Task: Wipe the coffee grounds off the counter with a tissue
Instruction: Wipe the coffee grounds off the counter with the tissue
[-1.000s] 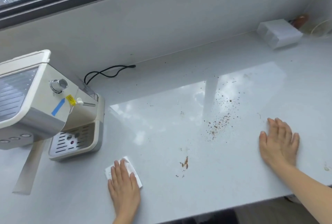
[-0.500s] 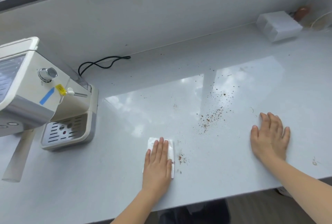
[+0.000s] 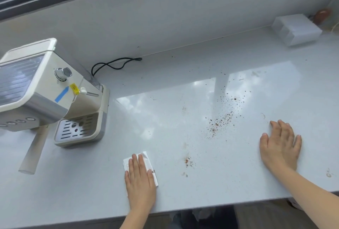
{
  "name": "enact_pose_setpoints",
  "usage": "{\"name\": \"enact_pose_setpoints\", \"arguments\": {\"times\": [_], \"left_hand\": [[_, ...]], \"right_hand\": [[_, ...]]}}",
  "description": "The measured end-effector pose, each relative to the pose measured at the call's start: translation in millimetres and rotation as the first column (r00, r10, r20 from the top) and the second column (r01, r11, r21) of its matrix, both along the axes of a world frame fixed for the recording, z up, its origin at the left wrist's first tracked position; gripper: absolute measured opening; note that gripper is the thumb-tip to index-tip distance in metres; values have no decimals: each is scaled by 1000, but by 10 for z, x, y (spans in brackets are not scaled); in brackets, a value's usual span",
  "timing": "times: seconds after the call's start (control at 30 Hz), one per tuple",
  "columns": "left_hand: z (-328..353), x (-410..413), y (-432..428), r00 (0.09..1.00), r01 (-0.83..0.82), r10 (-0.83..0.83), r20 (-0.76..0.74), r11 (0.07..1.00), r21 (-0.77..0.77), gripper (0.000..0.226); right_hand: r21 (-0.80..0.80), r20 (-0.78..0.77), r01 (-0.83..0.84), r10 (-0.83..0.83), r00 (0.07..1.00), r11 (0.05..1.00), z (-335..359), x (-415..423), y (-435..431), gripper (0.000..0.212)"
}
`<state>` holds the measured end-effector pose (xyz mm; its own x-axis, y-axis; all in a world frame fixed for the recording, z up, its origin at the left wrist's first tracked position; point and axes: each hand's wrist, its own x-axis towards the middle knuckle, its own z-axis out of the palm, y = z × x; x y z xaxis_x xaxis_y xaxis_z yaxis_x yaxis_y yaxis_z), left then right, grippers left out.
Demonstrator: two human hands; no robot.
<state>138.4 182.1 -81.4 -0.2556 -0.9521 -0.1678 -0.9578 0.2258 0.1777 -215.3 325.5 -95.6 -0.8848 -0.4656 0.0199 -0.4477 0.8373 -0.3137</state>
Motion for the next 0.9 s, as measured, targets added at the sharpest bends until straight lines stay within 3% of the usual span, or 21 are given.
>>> {"name": "enact_pose_setpoints", "arguments": {"times": [0.07, 0.37, 0.57, 0.67, 0.77, 0.83, 0.9], "left_hand": [[-8, -119, -223, 1000, 1, -1, -4, 1000, 6, 59], [-30, -842, -1580, 992, 117, -117, -42, 993, 8, 58], [-47, -1341, -2363, 913, 409, -407, -35, 912, 42, 57], [-13, -1550, -2441, 774, 632, -632, -39, 770, 85, 58], [-7, -1644, -2319, 469, 878, -883, 9, 467, 106, 58], [-4, -1621, -2164, 284, 952, -959, 13, 283, 115, 57], [-10, -1539, -1965, 155, 981, -988, 6, 155, 120, 58]], "right_hand": [[11, 5, 12, -12, 1000, 1000, -3, 0, -7, 61], [42, -25, 62, -61, 998, 997, 72, 36, -52, 60], [88, -24, 76, -75, 997, 993, 79, 45, -87, 61], [86, -11, 85, -85, 996, 993, 75, 31, -84, 60], [82, -6, 83, -83, 997, 993, 92, 30, -94, 60], [74, 2, 83, -83, 997, 994, 112, 24, -94, 60], [69, 8, 76, -77, 997, 995, 123, 24, -91, 59]]}}
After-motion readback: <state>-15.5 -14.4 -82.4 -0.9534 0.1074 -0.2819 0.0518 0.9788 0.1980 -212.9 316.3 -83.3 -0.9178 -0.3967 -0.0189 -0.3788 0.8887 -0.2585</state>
